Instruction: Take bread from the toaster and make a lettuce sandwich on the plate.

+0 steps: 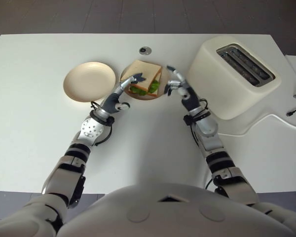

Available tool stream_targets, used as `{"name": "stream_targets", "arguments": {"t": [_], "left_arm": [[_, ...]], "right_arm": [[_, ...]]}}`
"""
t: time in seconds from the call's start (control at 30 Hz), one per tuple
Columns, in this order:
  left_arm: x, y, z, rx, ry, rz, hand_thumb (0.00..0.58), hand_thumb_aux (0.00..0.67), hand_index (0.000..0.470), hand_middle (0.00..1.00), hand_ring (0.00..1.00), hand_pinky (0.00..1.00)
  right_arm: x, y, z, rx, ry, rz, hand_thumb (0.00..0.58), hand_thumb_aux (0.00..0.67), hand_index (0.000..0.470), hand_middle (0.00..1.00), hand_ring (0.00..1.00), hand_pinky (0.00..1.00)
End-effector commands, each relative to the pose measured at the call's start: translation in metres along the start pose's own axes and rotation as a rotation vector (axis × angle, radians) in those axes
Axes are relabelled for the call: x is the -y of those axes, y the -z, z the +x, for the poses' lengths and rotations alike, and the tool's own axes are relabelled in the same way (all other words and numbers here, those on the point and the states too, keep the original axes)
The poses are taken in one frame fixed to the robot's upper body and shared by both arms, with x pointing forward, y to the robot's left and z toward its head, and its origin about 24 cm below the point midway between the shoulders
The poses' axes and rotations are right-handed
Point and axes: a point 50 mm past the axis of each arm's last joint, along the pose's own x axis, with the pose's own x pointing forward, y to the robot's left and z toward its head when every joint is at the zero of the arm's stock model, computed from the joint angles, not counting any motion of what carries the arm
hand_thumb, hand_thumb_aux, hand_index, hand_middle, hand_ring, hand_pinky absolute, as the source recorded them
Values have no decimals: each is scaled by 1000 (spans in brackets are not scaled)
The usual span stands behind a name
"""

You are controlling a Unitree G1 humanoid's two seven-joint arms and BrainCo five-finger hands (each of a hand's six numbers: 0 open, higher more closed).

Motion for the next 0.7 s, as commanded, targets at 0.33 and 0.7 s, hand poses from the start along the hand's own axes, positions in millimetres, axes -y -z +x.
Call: {"name": "stream_targets", "arguments": {"t": [0.33,0.7], "left_arm": [[-27,-50,8,174,-226,-344,0,0,0,0,0,0],[-8,-40,40,-19,-515,-666,0,0,0,0,0,0]], "right_arm": [[10,-57,-7,296,138,58,0,0,0,0,0,0],[-22,-67,15,278,228,99,0,0,0,0,0,0]]}}
